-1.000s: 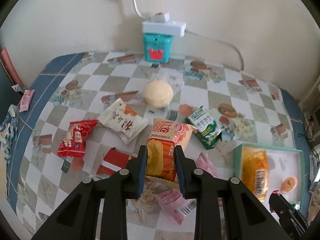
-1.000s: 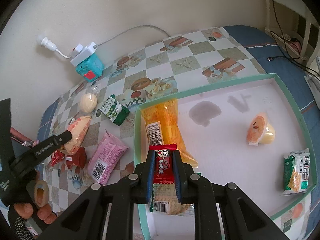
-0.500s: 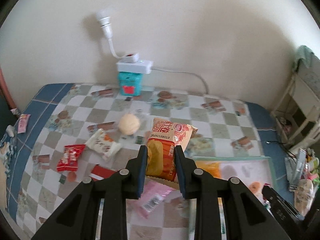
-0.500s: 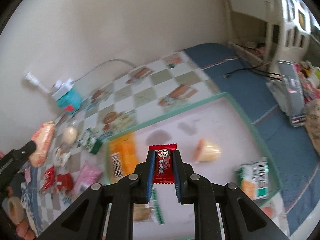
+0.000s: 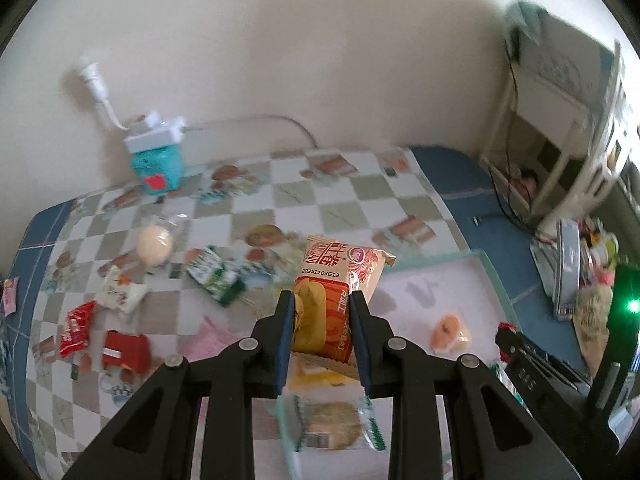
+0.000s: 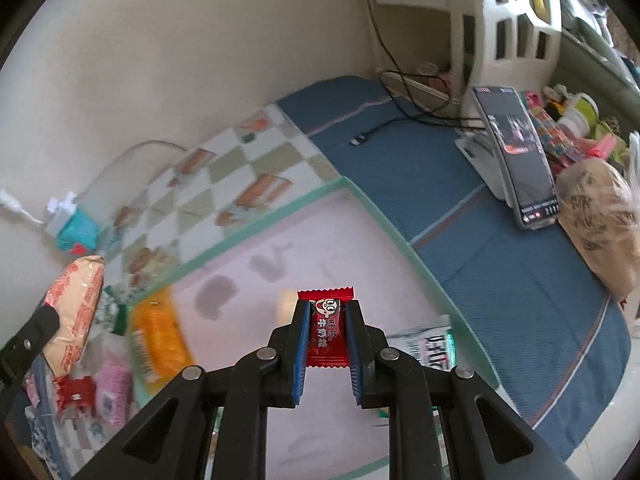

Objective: Organize snacks
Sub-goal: 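Carry the candy and bread packet into the tray and open both tools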

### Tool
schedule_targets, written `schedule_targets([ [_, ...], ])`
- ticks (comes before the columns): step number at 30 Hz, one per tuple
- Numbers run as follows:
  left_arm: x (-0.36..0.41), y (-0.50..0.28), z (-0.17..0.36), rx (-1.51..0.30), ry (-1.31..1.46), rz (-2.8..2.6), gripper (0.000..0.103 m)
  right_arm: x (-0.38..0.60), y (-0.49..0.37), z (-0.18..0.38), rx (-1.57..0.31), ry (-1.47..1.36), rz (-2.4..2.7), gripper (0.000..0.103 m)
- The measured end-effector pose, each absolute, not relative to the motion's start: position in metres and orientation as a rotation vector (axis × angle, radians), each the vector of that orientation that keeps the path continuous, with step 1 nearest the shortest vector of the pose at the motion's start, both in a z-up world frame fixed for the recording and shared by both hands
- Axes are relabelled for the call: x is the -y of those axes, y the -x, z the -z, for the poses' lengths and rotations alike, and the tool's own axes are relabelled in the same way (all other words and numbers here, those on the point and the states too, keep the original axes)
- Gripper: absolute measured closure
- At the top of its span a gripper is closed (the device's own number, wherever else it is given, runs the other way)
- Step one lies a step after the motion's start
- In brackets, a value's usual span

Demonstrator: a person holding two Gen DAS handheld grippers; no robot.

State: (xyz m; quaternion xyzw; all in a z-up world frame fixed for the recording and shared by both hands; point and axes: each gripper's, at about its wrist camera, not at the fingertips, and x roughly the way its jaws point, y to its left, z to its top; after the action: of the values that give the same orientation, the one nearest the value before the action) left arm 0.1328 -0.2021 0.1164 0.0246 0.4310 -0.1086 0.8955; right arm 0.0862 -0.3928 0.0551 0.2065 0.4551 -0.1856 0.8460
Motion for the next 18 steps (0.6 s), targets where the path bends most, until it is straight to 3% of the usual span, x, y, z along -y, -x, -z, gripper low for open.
schedule_targets([
  [18,0.246,-0.136,-0.063,-1.031,-0.158,0.257,0.073,0.405,-0.089,-0.017,-1.078,-0.448,0.441,0.082],
])
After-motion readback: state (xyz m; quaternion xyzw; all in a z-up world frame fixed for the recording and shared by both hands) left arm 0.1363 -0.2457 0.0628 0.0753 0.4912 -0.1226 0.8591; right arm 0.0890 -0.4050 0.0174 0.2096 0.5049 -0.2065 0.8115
